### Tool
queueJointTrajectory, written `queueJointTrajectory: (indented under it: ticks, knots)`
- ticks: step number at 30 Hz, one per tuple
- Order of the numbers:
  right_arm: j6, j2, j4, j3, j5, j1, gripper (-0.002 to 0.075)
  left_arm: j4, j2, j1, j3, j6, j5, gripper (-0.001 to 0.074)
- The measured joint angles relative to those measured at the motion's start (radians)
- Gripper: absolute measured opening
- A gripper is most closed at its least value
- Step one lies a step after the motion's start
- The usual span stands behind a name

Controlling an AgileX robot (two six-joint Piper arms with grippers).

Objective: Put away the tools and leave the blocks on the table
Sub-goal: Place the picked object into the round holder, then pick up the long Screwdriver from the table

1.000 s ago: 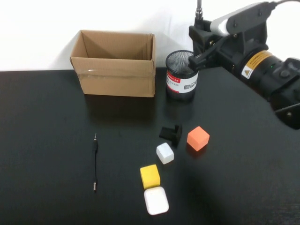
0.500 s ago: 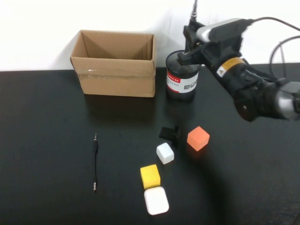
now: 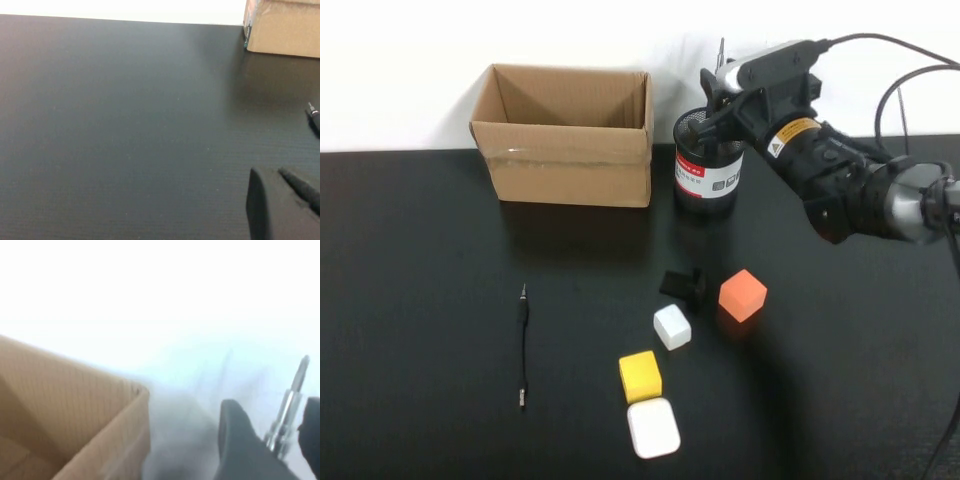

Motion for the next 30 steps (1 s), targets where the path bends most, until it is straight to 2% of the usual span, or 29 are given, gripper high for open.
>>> queueJointTrajectory:
  ticks: [2,4,7,11,14,19,25,30]
  knots:
    - [0.026,-0.063,-0.002,0.0,0.121,0.002,0.0215,0.0,0.0,0.0,0.0,0.0,0.0,-0.0004]
    - [0.045,-0.134,-0.003,0.0,0.29,0.002,0.0154,0.0,0.0,0.0,0.0,0.0,0.0,-0.0004]
    - [0.001,-0.267,-0.047,0.0,0.533,0.002,-0.001,0.0,0.0,0.0,0.0,0.0,0.0,-0.0004]
    - [-0.034,-0.462,-0.157,0.0,0.751,0.0,-0.0006,0.0,0.0,0.0,0.0,0.0,0.0,-0.0004]
    - [-0.039,-0.584,-0.168,0.006,0.9,0.0,-0.0006,0.0,0.0,0.0,0.0,0.0,0.0,-0.0004]
    - [-0.049,-0.802,-0.162,0.194,0.927,0.0,-0.0006,0.0,0.0,0.0,0.0,0.0,0.0,-0.0004]
    - [-0.027,-1.035,0.009,0.466,0.95,0.0,-0.0006,0.0,0.0,0.0,0.0,0.0,0.0,-0.0004]
    - [-0.027,-1.148,0.007,0.612,0.95,0.0,-0.0006,0.0,0.0,0.0,0.0,0.0,0.0,-0.0004]
